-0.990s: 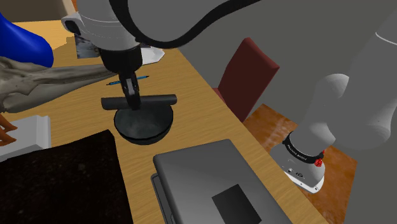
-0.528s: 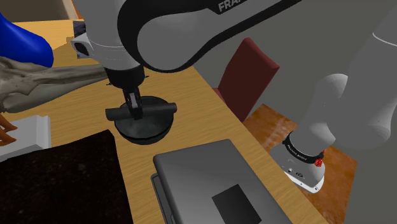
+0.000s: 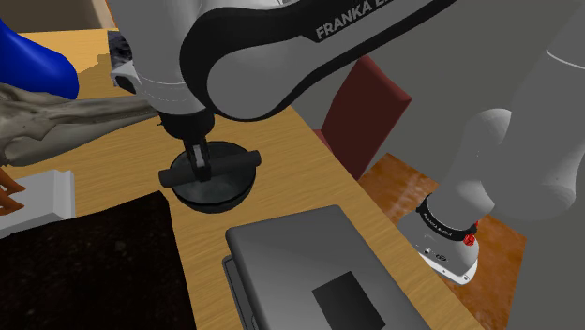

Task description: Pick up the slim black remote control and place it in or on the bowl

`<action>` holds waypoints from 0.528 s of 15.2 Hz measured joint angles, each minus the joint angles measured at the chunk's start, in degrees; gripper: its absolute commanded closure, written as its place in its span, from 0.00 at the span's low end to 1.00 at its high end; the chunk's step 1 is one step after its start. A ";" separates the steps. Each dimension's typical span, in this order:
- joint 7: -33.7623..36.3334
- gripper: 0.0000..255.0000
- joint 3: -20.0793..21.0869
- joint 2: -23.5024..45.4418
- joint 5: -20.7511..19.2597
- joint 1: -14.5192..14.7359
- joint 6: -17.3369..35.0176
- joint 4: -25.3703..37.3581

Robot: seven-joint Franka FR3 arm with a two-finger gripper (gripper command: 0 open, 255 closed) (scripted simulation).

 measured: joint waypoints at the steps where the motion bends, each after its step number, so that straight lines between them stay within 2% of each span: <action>1: 0.01 1.00 0.00 0.02 -0.01 0.00 0.00 0.01; 2: 0.01 0.00 0.00 0.00 0.00 0.00 0.02 0.00; 8: 0.01 0.00 0.00 0.02 0.00 0.00 0.00 -0.04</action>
